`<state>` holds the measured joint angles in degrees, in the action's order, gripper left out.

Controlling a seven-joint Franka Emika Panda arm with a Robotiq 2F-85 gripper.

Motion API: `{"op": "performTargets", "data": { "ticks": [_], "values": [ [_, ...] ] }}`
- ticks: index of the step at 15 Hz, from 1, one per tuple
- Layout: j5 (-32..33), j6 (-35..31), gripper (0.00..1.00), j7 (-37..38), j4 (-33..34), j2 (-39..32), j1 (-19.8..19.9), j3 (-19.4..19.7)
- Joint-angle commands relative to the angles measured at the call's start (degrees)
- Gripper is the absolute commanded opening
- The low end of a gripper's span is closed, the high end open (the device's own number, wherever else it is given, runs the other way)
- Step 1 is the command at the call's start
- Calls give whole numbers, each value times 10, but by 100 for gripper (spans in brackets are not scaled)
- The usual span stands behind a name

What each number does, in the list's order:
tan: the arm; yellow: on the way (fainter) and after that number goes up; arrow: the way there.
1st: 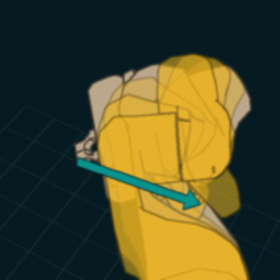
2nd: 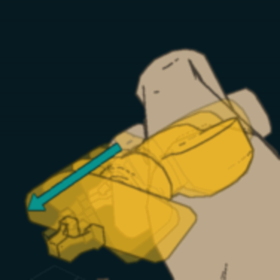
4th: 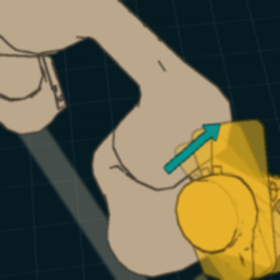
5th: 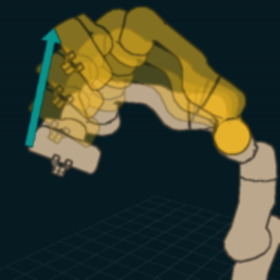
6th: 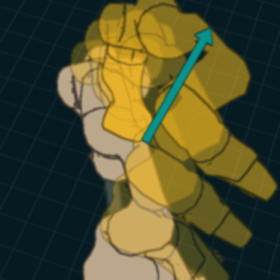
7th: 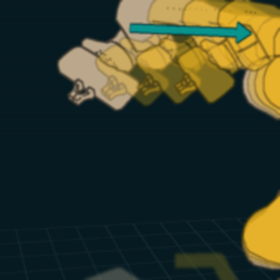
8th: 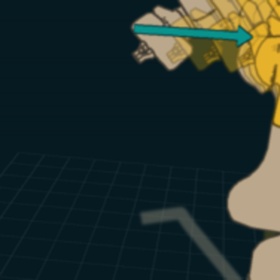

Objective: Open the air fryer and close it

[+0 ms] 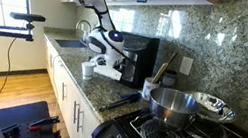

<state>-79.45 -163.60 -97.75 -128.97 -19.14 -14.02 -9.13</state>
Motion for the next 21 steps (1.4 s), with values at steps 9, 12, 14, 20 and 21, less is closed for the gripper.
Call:
{"op": "performTargets", "data": {
  "ticks": [9,12,14,20,21],
  "values": [
    [-2,-14,100,-2,7,8,-2,13],
    [-15,-11,100,-15,15,6,-1,9],
    [-36,-9,100,-34,24,5,2,3],
    [-70,-15,100,-62,32,6,0,0],
    [-73,-15,100,-65,32,8,0,1]
  ]
}}
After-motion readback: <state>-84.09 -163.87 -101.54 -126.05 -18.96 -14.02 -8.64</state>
